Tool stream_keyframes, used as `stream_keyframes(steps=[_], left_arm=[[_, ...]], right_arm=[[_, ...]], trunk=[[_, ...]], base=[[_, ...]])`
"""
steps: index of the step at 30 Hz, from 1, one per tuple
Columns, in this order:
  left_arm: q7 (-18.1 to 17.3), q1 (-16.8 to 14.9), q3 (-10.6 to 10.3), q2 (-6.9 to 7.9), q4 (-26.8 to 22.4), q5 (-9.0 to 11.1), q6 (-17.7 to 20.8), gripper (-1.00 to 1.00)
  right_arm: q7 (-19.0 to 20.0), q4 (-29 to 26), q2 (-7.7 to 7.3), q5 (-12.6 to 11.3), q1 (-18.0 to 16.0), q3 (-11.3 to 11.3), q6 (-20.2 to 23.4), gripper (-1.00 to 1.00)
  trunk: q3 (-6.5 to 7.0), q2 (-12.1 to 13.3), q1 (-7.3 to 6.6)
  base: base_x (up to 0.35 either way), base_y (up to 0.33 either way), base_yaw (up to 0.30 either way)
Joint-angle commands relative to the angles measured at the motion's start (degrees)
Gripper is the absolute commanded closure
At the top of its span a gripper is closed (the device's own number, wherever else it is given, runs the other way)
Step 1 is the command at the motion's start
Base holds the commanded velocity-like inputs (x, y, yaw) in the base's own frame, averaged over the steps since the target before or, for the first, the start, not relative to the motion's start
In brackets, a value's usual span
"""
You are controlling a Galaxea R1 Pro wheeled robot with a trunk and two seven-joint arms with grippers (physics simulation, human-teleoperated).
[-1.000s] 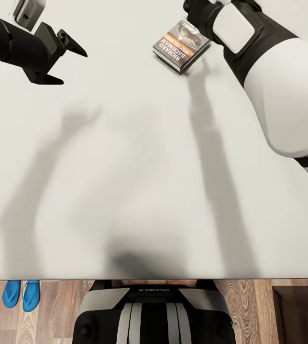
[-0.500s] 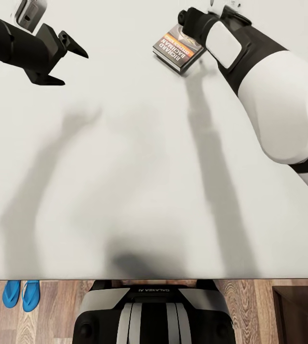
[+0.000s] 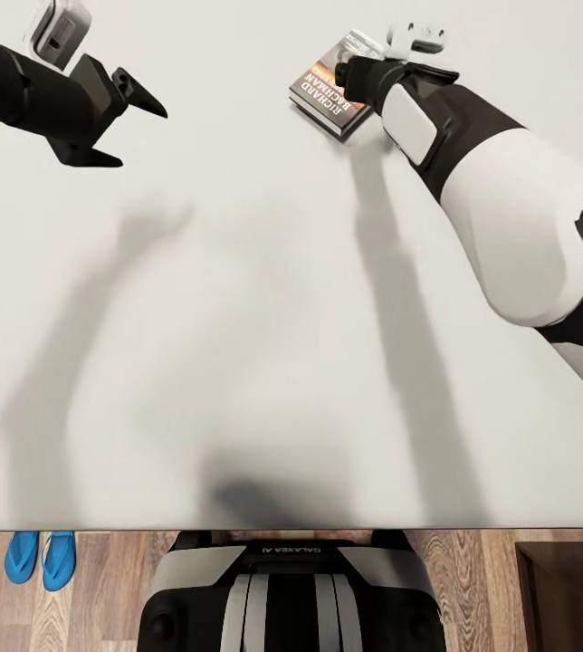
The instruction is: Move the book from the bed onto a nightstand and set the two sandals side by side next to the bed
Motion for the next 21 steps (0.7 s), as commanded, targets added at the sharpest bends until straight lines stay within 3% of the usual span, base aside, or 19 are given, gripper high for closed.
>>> stream_keyframes(steps=[1, 21], left_arm=[[0.38, 0.03, -0.06, 0.08, -0.06, 0.25, 0.55, -1.0], [0.38, 2.29, -0.1, 0.41, -0.92, 0.14, 0.71, -1.0]], right_arm=[[-0.21, -0.11, 0.03, -0.35, 0.19, -0.03, 0.28, -1.0], [-0.21, -0.18, 0.03, -0.09, 1.51, -0.08, 0.15, -1.0]], trunk=[[-0.02, -0.01, 0.0], [-0.02, -0.01, 0.0]], base=[[0.0, 0.0, 0.0], [0.038, 0.0, 0.0]])
